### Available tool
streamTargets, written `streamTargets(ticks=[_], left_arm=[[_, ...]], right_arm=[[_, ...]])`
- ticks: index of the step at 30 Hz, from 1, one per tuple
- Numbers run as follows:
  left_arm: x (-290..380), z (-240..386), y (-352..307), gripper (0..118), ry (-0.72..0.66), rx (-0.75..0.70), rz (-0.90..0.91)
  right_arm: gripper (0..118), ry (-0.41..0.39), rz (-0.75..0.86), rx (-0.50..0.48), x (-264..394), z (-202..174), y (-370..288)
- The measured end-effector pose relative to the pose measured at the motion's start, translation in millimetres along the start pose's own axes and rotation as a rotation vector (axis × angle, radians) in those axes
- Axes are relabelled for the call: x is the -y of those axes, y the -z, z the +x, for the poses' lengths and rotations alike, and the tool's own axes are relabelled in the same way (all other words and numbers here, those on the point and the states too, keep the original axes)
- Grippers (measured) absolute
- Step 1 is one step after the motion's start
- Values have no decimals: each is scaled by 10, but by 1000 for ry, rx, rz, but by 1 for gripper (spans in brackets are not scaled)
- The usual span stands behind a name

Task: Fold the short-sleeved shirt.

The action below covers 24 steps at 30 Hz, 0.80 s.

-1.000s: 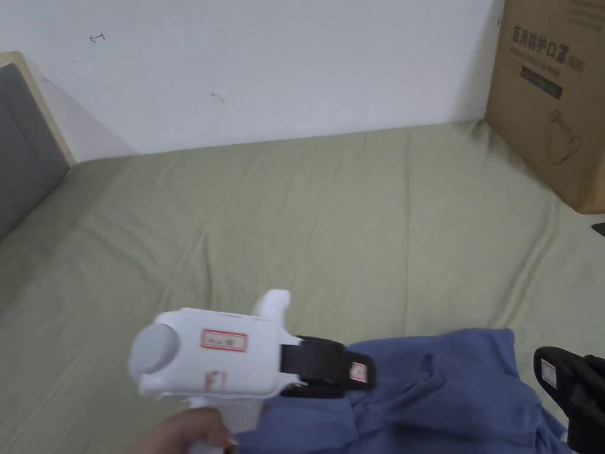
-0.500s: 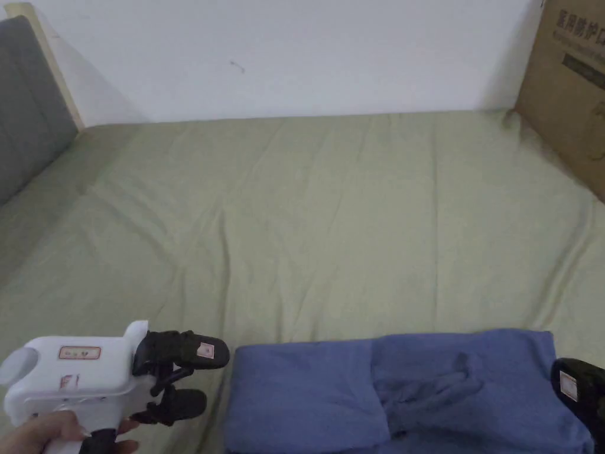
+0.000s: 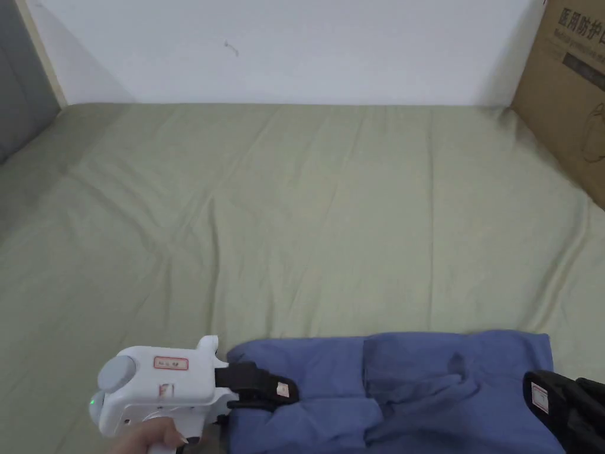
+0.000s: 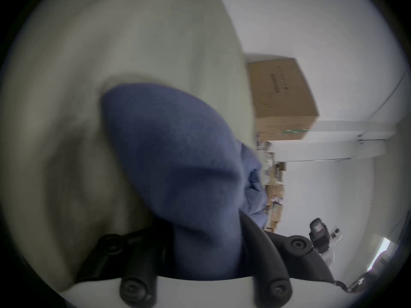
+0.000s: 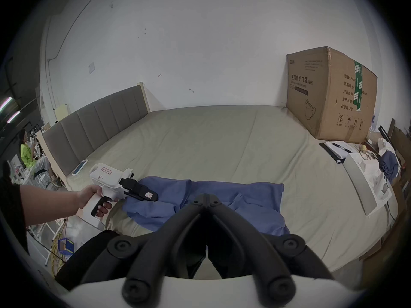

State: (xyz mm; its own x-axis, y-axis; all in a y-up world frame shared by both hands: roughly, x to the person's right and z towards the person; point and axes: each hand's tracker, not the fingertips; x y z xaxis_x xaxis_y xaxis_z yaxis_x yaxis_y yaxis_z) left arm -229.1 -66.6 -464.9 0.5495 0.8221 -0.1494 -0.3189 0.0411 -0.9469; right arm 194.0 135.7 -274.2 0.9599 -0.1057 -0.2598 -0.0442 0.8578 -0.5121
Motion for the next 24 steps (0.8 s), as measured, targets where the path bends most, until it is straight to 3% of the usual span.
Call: streamTargets(ticks=[1, 2, 5, 9, 11, 13, 15, 21, 24], left_arm=[[14, 13, -72, 13, -19, 107, -5], [24, 102, -164, 13, -18, 103, -2], [92, 530, -467, 13, 217, -215, 40], [261, 1071, -846, 13, 398, -599, 126], [347, 1322, -828, 13, 516, -905, 126], [459, 1526, -712, 13, 641, -1076, 106], [549, 1721, -569, 13, 699, -1047, 87], [620, 2292, 320, 13, 600, -772, -32], [628, 2394, 942, 19, 599, -771, -113]], right_arm=[[0, -3, 1, -4, 1, -2, -7], [0, -5, 4, -8, -5, -5, -19], [0, 2, 20, -36, 20, 26, -64], [0, 49, 48, -54, 93, 132, -107], [0, 86, 50, -65, 118, 197, -129], [0, 104, 58, -65, 152, 278, -181], [0, 108, 71, -53, 176, 347, -239], [0, 165, 129, -23, 235, 547, -434], [0, 194, 130, -7, 267, 628, -475]])
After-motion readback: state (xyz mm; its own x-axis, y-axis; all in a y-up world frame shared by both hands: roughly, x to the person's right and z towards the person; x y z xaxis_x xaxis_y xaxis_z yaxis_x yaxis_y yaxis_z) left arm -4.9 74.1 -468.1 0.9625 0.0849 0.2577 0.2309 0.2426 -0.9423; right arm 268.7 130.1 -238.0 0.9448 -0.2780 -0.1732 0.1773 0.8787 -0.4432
